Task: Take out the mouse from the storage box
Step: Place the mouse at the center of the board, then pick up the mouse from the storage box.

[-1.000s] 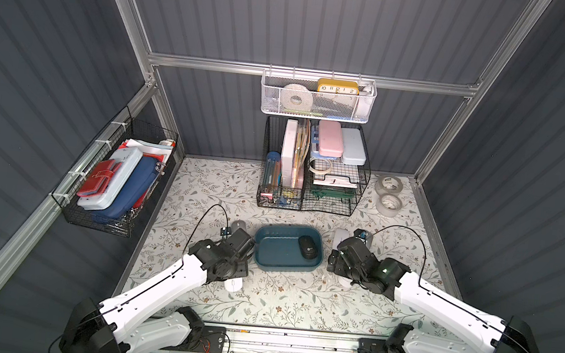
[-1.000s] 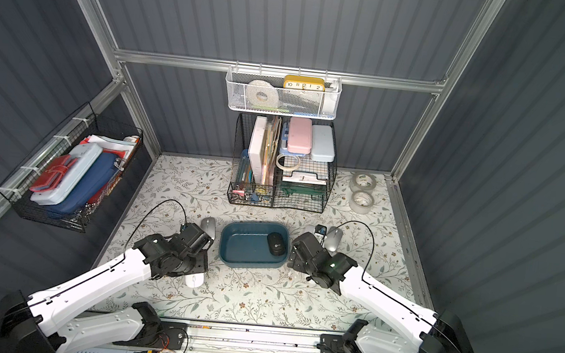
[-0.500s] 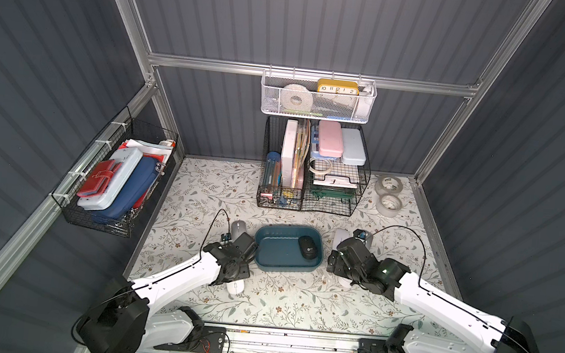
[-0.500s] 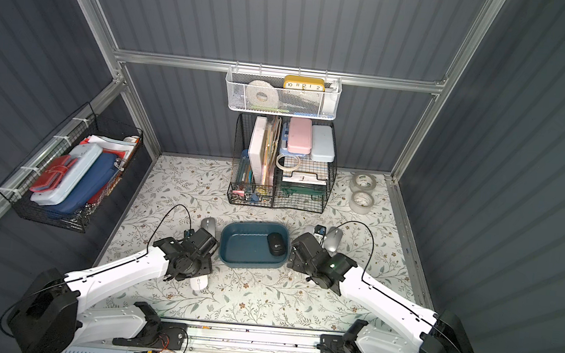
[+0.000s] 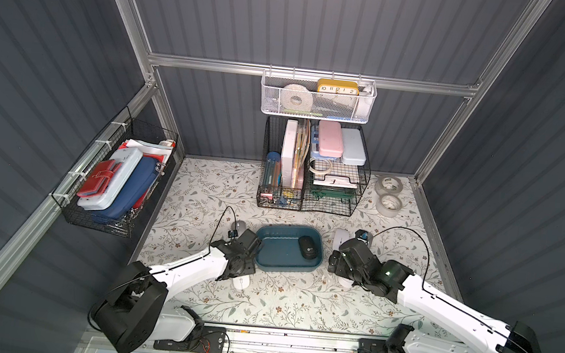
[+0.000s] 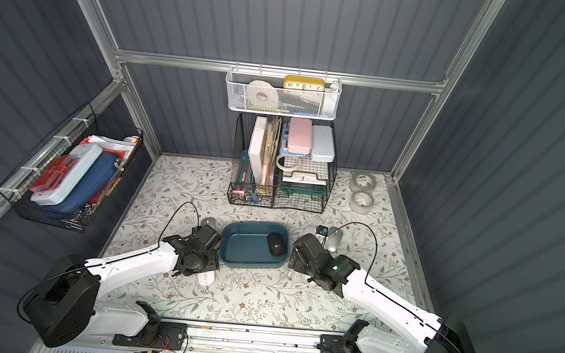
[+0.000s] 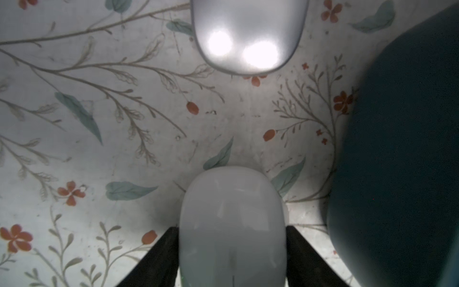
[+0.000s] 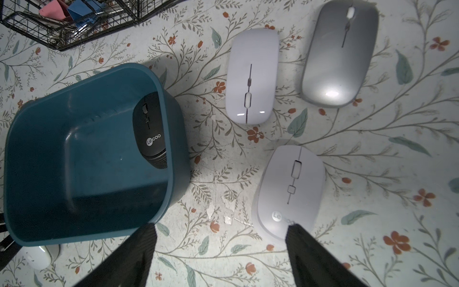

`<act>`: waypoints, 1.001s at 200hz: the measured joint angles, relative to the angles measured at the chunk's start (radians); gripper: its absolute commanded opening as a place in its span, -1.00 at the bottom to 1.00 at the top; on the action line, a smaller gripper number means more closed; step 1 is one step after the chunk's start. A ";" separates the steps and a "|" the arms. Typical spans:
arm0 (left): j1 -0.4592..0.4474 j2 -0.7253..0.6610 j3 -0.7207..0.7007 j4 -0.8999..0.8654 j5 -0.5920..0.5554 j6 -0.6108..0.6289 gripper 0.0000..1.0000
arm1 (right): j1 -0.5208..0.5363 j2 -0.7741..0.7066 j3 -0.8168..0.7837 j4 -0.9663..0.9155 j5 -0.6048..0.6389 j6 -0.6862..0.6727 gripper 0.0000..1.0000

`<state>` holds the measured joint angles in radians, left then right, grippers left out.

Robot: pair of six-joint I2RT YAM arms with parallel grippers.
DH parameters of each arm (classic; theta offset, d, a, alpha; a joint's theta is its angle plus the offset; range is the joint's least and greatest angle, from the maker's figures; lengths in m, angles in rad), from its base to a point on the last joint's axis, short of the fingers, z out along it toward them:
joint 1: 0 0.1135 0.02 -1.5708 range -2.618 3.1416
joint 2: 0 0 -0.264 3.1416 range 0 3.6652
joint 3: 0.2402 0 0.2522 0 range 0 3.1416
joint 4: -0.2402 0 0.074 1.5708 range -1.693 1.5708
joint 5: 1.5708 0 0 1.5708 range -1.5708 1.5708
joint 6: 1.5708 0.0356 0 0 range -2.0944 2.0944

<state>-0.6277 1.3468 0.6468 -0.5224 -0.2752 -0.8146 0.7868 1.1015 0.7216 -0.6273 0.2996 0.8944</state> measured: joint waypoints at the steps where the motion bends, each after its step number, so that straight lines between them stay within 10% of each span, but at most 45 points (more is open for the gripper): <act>1: 0.000 0.001 0.000 0.000 0.000 0.001 0.42 | 0.000 0.000 0.000 0.000 0.000 0.000 0.74; 200: -0.017 -0.201 0.258 -0.109 0.001 0.100 0.82 | 0.006 0.001 0.000 -0.001 0.001 0.000 0.74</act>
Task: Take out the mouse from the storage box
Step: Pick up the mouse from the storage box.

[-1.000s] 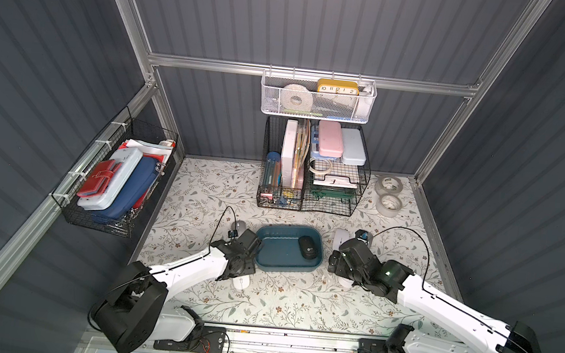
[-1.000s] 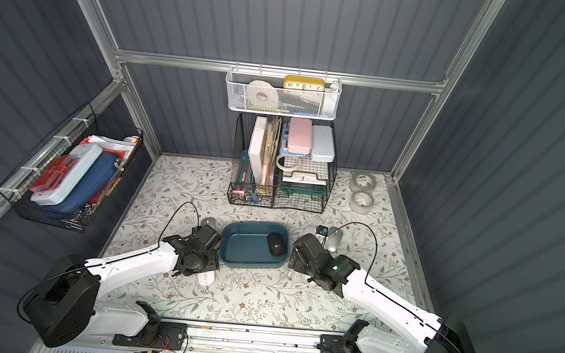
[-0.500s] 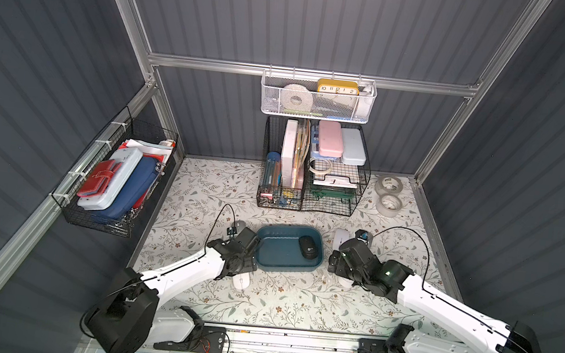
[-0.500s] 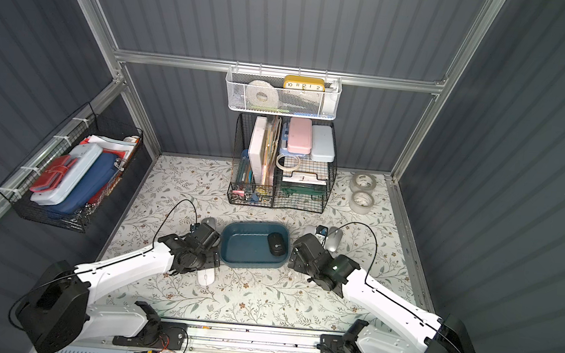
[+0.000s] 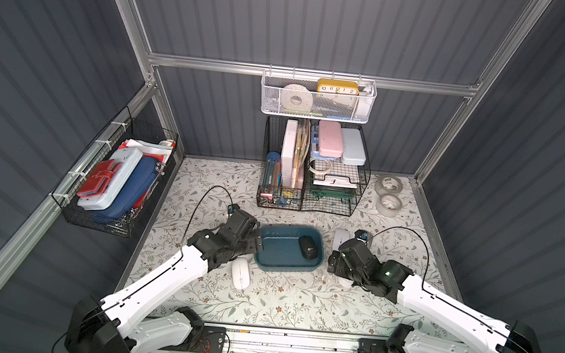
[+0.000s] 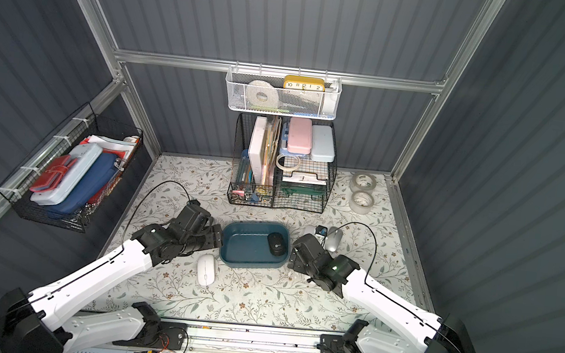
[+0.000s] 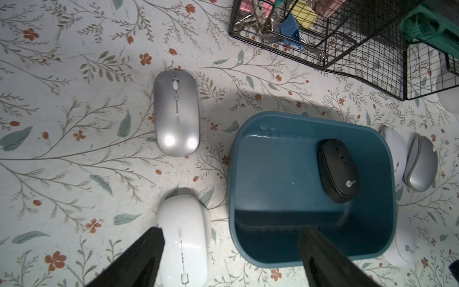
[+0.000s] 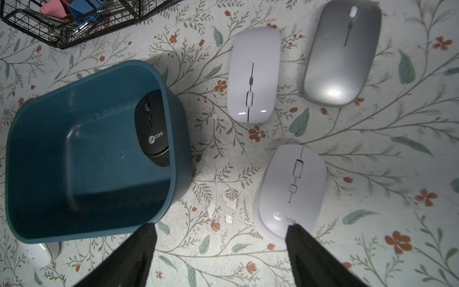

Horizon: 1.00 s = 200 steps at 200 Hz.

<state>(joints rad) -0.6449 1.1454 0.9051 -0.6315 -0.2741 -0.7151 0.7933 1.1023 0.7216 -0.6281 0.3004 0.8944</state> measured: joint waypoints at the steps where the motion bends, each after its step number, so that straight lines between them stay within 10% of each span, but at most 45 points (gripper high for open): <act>1: -0.003 0.006 0.003 0.002 0.003 0.001 0.82 | 0.000 0.000 0.000 0.000 0.000 0.000 0.75; 200: -0.207 0.723 0.437 0.097 0.169 0.002 0.93 | 0.005 -0.039 -0.001 -0.019 0.053 0.000 0.74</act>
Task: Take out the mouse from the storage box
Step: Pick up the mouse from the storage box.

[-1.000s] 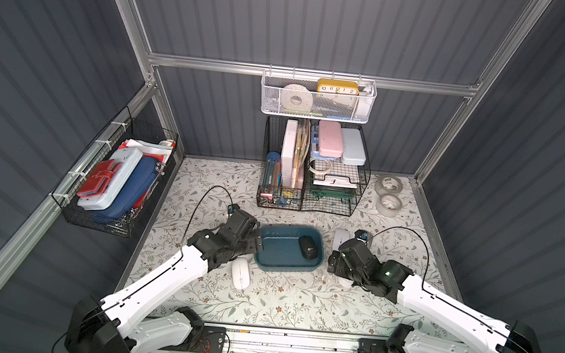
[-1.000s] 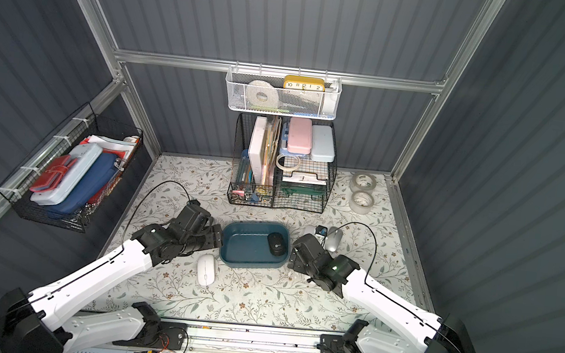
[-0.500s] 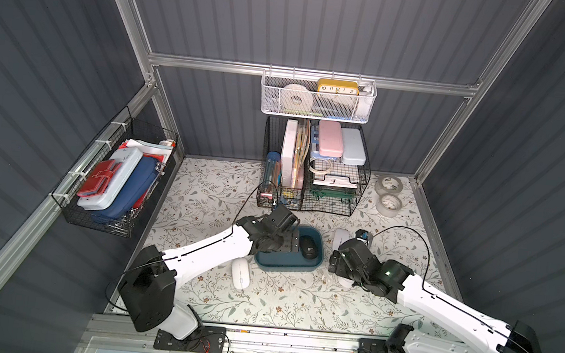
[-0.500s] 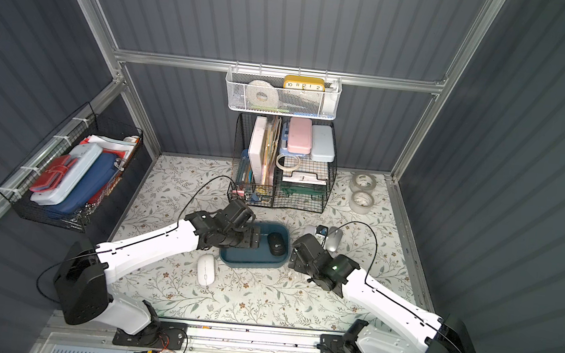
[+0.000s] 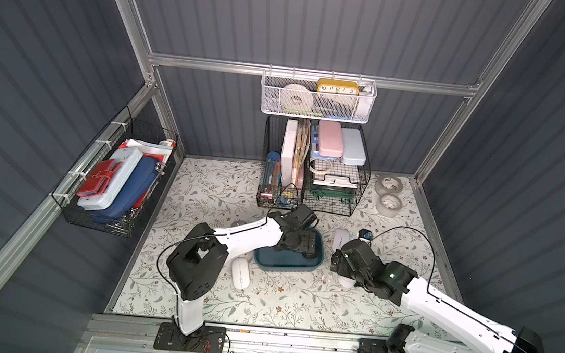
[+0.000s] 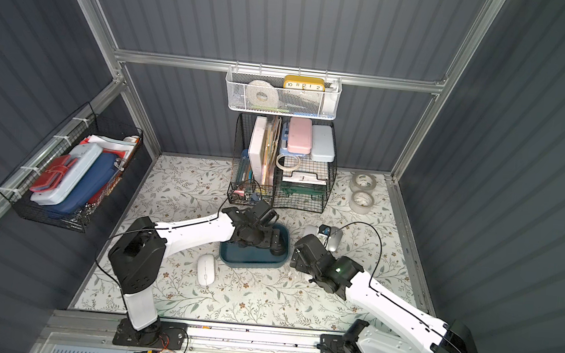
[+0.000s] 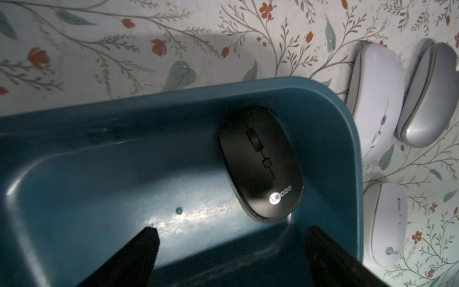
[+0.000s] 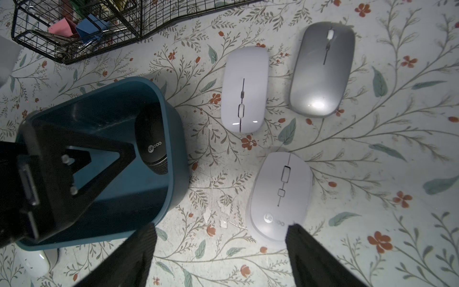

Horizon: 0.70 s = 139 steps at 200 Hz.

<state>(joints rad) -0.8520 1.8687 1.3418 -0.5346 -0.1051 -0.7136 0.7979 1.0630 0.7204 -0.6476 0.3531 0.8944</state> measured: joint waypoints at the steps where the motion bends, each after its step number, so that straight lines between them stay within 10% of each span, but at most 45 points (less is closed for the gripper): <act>1: 0.000 0.002 0.001 0.001 0.000 -0.001 0.93 | 0.000 0.000 -0.001 0.000 0.000 0.000 0.74; 139: -0.019 0.144 0.125 0.010 -0.019 -0.046 0.73 | 0.000 -0.018 -0.046 0.005 0.007 0.011 0.74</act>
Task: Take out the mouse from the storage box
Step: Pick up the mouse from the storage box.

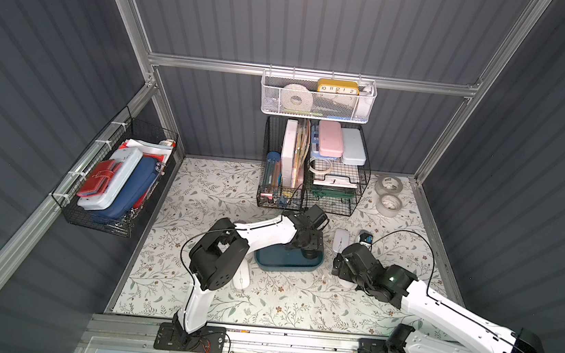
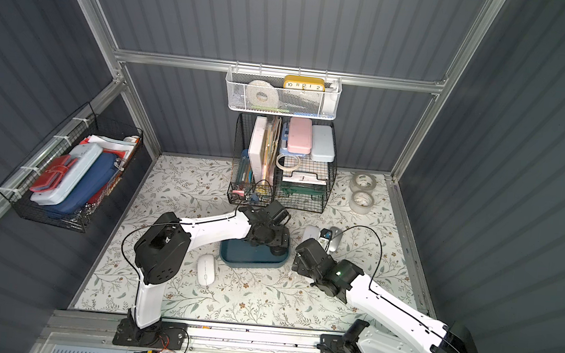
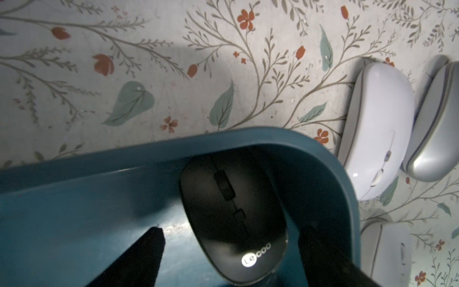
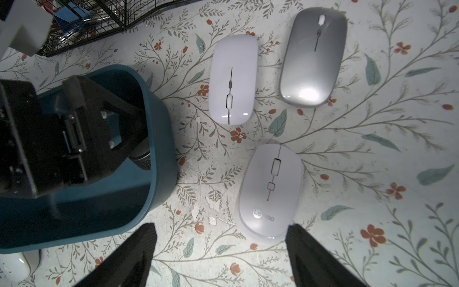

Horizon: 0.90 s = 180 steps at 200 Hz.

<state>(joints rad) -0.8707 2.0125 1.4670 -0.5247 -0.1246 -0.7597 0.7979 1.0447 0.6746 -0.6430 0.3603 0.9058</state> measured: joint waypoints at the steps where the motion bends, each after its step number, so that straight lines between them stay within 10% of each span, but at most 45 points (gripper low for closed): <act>1: 0.000 0.000 0.000 0.000 0.000 0.000 0.73 | 0.000 0.000 0.000 0.000 0.000 0.000 0.74; 180: 0.000 -0.094 -0.118 -0.016 -0.071 0.021 0.68 | 0.000 0.012 0.000 0.011 -0.028 0.000 0.74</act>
<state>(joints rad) -0.8707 1.9186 1.3491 -0.5411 -0.1955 -0.7383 0.7979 1.0565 0.6746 -0.6319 0.3325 0.9062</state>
